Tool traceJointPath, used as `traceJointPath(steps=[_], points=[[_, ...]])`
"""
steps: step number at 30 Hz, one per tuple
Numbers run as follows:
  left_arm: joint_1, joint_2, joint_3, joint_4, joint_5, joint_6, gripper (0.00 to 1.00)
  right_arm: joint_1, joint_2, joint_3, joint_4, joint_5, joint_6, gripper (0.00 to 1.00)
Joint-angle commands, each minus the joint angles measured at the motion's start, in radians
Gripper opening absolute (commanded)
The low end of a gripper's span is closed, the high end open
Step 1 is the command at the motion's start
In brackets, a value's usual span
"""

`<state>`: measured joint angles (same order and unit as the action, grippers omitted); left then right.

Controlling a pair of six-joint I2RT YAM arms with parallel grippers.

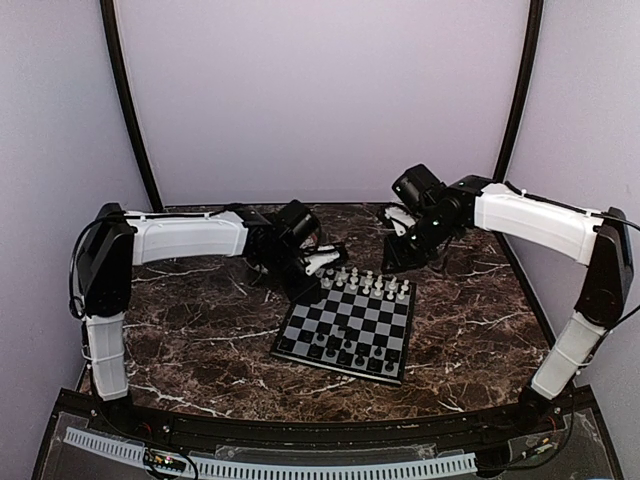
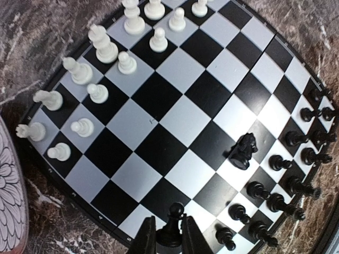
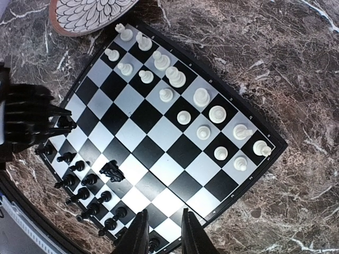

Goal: Set up the chess pieces on the board
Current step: Pick up the pawn from the chessboard, then pass from the left arm to the right

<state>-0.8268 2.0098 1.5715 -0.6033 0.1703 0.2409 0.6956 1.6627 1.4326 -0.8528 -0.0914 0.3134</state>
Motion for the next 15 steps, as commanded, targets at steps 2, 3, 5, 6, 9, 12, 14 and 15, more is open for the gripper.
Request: traceJointPath(steps=[2,3,5,6,9,12,14,15], points=[[0.029,-0.134,0.011,0.038,0.109,-0.043,0.16,-0.031,0.020,0.050,0.093,-0.139,0.056,0.23],[0.030,-0.138,0.014,0.042,0.131,-0.048,0.16,-0.032,0.029,0.056,0.103,-0.172,0.062,0.24],[0.031,-0.150,0.018,0.051,0.162,-0.061,0.16,-0.034,0.043,0.065,0.141,-0.245,0.073,0.25],[0.031,-0.161,0.015,0.070,0.171,-0.066,0.16,-0.034,0.048,0.065,0.164,-0.283,0.082,0.26],[0.031,-0.190,-0.012,0.121,0.215,-0.100,0.16,-0.039,0.073,0.071,0.240,-0.403,0.109,0.29],[0.031,-0.198,-0.017,0.151,0.231,-0.124,0.16,-0.043,0.112,0.106,0.260,-0.457,0.121,0.32],[0.031,-0.205,-0.021,0.167,0.238,-0.142,0.17,-0.051,0.137,0.120,0.286,-0.510,0.131,0.34],[0.031,-0.209,-0.025,0.174,0.244,-0.146,0.17,-0.055,0.154,0.131,0.294,-0.551,0.135,0.35]])
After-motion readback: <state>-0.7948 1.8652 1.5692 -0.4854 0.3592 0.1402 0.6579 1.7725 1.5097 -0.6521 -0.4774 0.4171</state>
